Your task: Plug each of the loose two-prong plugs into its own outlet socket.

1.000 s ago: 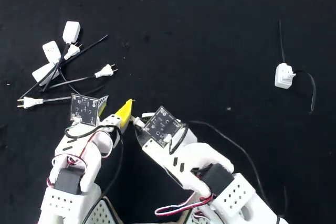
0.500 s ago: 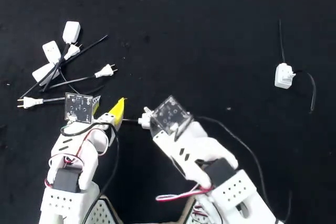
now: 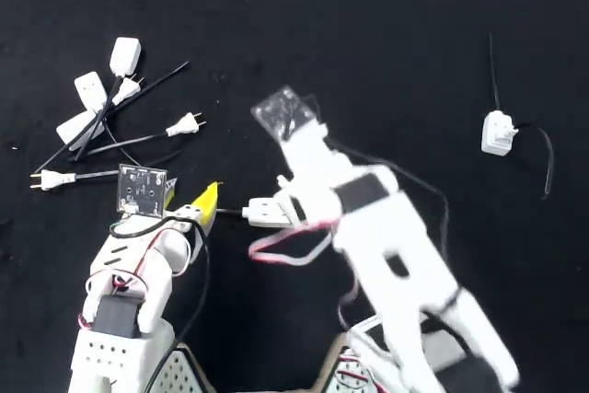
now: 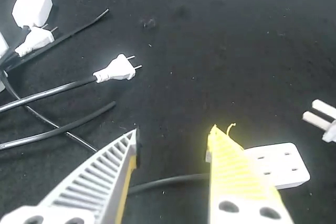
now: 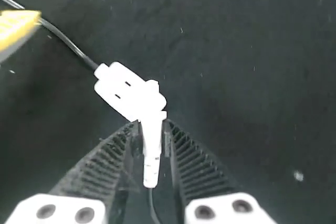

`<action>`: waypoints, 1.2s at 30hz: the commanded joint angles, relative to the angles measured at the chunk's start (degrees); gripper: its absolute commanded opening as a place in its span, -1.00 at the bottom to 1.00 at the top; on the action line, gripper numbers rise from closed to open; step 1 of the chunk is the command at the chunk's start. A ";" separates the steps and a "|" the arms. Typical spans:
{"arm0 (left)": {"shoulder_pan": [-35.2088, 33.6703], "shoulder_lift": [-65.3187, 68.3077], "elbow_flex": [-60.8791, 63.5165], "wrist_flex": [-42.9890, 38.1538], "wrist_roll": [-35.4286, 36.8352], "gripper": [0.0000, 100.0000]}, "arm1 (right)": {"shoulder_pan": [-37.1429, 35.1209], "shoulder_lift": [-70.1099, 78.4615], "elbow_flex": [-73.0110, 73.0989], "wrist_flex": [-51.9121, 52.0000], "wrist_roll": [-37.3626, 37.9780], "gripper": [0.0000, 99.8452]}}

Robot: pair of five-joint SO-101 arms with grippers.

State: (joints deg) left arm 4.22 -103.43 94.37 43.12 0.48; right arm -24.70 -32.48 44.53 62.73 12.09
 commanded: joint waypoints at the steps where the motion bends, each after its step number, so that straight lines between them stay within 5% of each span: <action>1: -0.66 -0.62 -3.30 0.35 -0.53 -0.56 | 6.15 10.42 -8.92 3.78 -1.32 -0.98; 8: -0.66 -0.62 -3.38 0.26 -0.53 -0.56 | 18.64 22.64 -6.73 -9.14 1.41 -0.98; 19: -0.66 -0.62 -3.30 0.26 -0.53 -0.56 | 17.23 35.91 -8.92 -11.60 1.41 -0.97; 24: -0.66 -0.62 -3.47 0.26 -0.53 -0.56 | 17.14 36.00 -9.01 -9.93 1.93 -0.80; 29: -0.66 -0.62 -3.47 0.26 -0.53 -0.56 | 17.05 36.00 -9.01 -10.29 1.93 -0.98; 36: -0.66 -0.62 -3.47 0.26 -0.53 -0.56 | 17.23 32.04 -9.63 -7.30 3.43 -0.98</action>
State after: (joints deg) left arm 4.22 -103.43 94.37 43.56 0.48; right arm -6.95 3.74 36.79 52.18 13.58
